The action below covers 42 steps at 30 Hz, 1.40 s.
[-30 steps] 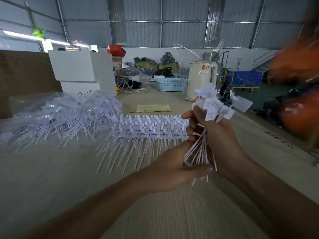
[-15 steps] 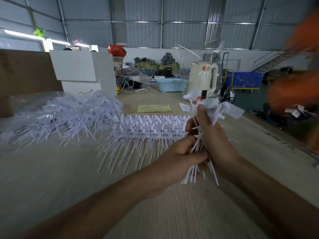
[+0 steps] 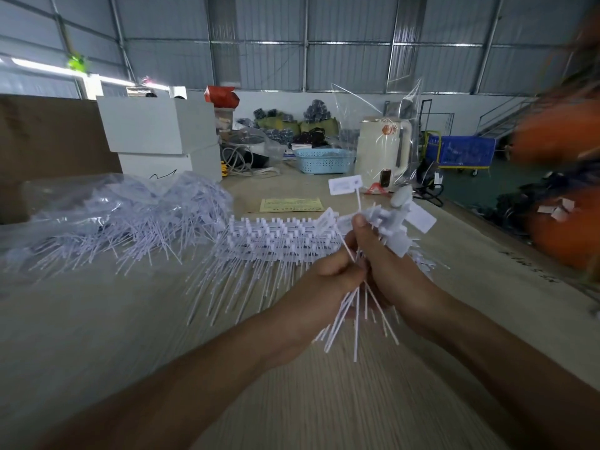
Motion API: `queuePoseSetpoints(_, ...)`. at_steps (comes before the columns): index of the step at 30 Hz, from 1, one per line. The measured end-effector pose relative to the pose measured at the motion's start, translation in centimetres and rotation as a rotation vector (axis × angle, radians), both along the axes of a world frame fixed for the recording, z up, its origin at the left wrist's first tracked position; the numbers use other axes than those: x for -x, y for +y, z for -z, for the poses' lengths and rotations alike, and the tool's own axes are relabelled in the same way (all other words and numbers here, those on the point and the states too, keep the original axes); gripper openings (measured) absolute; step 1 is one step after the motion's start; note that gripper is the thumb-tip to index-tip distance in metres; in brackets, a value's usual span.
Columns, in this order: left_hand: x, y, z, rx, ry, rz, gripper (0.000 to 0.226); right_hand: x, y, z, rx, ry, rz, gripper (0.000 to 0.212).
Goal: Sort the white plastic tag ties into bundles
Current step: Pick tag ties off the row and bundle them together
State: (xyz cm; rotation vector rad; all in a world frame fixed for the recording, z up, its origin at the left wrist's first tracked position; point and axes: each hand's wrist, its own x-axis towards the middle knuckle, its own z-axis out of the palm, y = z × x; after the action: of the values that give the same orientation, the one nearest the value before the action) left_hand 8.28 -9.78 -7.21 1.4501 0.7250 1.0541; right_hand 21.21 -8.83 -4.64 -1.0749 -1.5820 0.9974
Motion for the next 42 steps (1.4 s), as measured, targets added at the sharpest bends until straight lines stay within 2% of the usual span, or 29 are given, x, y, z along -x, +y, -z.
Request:
queuePoseSetpoints(3,0.2,0.0,0.0,-0.036,0.007,0.022,0.024,-0.2,-0.4,0.0,0.006,-0.019,-0.097,0.059)
queuePoseSetpoints(7,0.4,-0.4,-0.7,0.059,-0.08,0.1,0.017,-0.9,-0.2,-0.1,0.041,-0.024,-0.24,0.062)
queuePoseSetpoints(10,0.6,-0.7,-1.5,0.05,0.025,0.064,0.015,-1.2,0.3,0.0,-0.016,0.024,-0.211,0.059)
queuePoseSetpoints(13,0.7,-1.0,-2.2,0.0,0.118,-0.002,0.024,-1.2,0.1,-0.1,-0.034,0.07,-0.258,0.049)
queuePoseSetpoints(17,2.6,-0.4,-3.2,-0.064,0.222,-0.113,0.015,-1.5,-0.1,0.1,-0.035,-0.03,-0.378,0.034)
queuePoseSetpoints(23,13.1,0.1,-3.2,-0.087,0.318,-0.326,0.026,-0.9,-0.4,0.1,-0.056,-0.095,-0.382,0.035)
queuePoseSetpoints(25,18.0,0.0,-2.5,-0.006,0.368,-0.373,0.026,-0.7,-0.5,0.0,-0.067,-0.11,-0.385,0.029)
queuePoseSetpoints(28,26.2,-0.5,-1.9,0.178,0.445,-0.336,0.016,-0.4,-0.6,0.0,-0.074,-0.133,-0.394,0.027)
queuePoseSetpoints(31,33.2,-1.2,-1.5,0.407,0.399,-0.397,0.012,-0.2,-0.5,-0.1,-0.076,-0.108,-0.382,0.028)
queuePoseSetpoints(34,36.7,-1.2,-0.9,0.574,0.265,-0.531,0.018,-0.4,-0.2,-0.2,-0.088,-0.053,-0.353,0.028)
queuePoseSetpoints(38,36.5,0.6,-1.3,0.591,0.056,-0.606,0.018,-0.4,0.0,0.1,-0.081,-0.06,-0.365,0.021)
queuePoseSetpoints(42,33.1,3.8,-1.7,0.547,-0.019,-0.634,0.021,-0.2,0.1,0.5,-0.125,-0.142,-0.344,0.013)
